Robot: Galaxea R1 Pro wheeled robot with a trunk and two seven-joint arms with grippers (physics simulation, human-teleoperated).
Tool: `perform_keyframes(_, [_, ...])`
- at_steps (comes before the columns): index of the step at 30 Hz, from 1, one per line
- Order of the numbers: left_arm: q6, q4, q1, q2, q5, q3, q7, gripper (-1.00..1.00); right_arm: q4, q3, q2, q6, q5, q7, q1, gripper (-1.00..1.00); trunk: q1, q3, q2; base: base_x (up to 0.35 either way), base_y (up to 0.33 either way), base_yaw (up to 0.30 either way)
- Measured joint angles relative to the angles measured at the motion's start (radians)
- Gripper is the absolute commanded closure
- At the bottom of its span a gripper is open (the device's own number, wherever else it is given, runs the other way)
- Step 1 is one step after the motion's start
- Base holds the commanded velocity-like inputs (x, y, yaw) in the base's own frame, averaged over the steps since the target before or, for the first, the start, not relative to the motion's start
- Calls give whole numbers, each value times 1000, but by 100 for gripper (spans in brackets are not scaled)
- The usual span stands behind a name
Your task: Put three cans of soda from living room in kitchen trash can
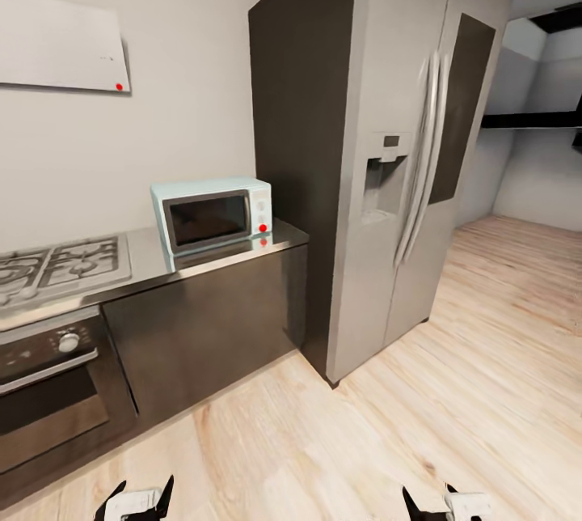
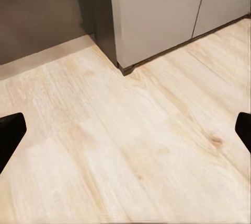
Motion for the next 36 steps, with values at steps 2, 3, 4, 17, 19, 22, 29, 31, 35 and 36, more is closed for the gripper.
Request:
perform_keyframes(2, [-3, 0, 0, 0, 0, 0, 0, -100, 2, 0, 0, 0, 0, 0, 0, -100, 0, 0, 0, 0, 0, -248])
perform_keyframes(3, [-6, 0, 0, 0, 0, 0, 0, -100, 2, 0, 0, 0, 0, 0, 0, -100, 0, 0, 0, 0, 0, -248])
perform_keyframes(4, [-10, 0, 0, -1, 0, 0, 0, -100, 3, 0, 1, 0, 0, 0, 0, -100, 0, 0, 0, 0, 0, -248])
perform_keyframes(17, [-31, 1, -1, -3, 0, 0, 6, -100, 13, 0, 1, 0, 1, 0, -1, -100, 0, 0, 0, 0, -73, -248])
perform_keyframes(19, [-32, 1, -1, -2, 0, 0, 6, -100, 15, 0, 1, 0, 1, 0, -1, -100, 0, 0, 0, 0, -245, -248])
perform_keyframes(22, [-32, 2, -1, -2, 0, 0, 6, -100, 16, 0, 1, -1, 1, 0, -1, -100, 0, 0, 0, 0, -268, -248])
perform_keyframes(29, [-32, 2, -1, -2, -2, 0, 6, -100, 18, 0, 1, -1, 2, 0, -2, -100, 0, 0, 0, 0, -281, -248])
perform_keyframes(31, [-32, 2, -1, -2, -6, 0, 6, -100, 18, 0, 1, -1, 2, 0, -2, -100, 0, 0, 0, 0, -285, -248])
perform_keyframes(35, [-32, 2, -1, -3, -31, 1, 7, -100, 18, 0, 1, -1, 2, 0, -3, -100, 0, 0, 0, 0, -286, -248])
perform_keyframes(36, [-32, 2, -1, -4, -38, 2, 7, -100, 18, 0, 1, -1, 2, 0, -3, -100, 0, 0, 0, 0, -286, -248])
